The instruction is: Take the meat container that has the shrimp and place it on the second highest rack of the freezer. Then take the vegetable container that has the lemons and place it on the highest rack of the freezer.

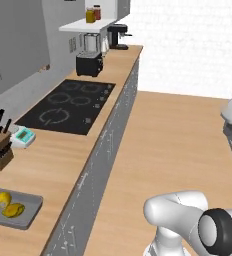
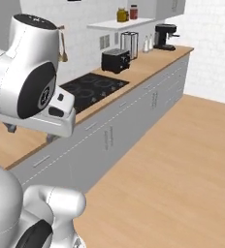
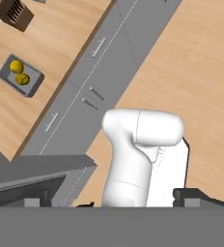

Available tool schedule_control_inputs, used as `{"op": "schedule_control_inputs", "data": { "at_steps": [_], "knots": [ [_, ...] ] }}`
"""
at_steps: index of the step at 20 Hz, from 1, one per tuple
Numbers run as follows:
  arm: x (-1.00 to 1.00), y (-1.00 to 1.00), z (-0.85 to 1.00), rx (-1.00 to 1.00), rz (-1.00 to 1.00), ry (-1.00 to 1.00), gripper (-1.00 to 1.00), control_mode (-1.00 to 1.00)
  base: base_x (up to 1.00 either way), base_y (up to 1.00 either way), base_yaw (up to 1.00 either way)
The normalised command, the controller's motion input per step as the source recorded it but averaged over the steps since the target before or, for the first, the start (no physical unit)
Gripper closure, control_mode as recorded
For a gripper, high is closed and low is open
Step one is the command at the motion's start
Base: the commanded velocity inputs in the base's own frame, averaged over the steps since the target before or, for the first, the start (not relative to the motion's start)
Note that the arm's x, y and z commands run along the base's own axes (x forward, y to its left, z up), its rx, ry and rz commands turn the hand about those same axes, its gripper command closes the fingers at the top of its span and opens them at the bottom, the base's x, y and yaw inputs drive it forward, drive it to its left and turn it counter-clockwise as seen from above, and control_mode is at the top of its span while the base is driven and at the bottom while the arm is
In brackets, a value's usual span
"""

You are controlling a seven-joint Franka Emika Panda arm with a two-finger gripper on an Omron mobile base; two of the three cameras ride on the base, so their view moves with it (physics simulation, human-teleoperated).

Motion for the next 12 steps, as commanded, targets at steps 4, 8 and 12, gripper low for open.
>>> {"op": "schedule_control_inputs", "data": {
  "at_steps": [4, 8, 12],
  "knots": [
    [0.0, 0.0, 0.0, 0.0, 0.0, 0.0, -1.0, 1.0, 0.82, 0.0, 0.0],
    [0.0, 0.0, 0.0, 0.0, 0.0, 0.0, -1.0, 1.0, 0.65, 0.0, 0.08],
    [0.0, 0.0, 0.0, 0.0, 0.0, 0.0, -1.0, 1.0, 0.46, -0.04, 0.28]
  ]
}}
